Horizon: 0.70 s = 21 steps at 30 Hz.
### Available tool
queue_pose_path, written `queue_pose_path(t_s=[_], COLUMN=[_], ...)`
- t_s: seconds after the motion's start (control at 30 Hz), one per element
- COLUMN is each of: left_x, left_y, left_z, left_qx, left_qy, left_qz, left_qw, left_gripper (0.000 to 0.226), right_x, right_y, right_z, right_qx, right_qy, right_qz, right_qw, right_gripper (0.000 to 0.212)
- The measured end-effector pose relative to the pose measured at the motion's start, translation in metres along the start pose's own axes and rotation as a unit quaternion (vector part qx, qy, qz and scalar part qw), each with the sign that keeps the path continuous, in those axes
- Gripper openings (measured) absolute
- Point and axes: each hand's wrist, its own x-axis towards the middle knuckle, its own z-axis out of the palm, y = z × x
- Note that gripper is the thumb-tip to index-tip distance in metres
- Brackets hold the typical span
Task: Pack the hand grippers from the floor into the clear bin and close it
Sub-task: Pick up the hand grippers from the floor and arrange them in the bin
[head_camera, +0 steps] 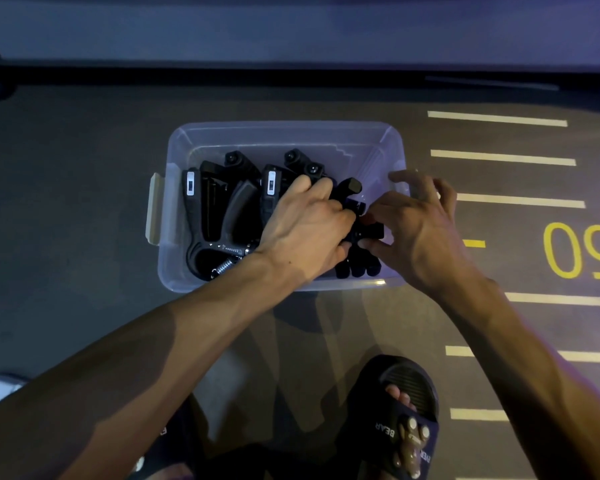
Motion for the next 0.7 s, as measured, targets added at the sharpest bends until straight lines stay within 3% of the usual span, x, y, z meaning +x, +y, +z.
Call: queue_pose_path(t_s=[0.7], left_x=[-0.0015], left_y=[-0.0012], left_z=[0.0016], left_qx=[-0.029], left_qy=[-0.017], left_qz=[-0.023], left_qw=[0.999], left_gripper=[0.031], right_x=[-0.0008], right_y=[-0.0005], right_z=[-0.0014], right_qx=[-0.007], right_qy=[-0.007], right_qz=[0.002], right_qw=[1.000], right_gripper=[0.027])
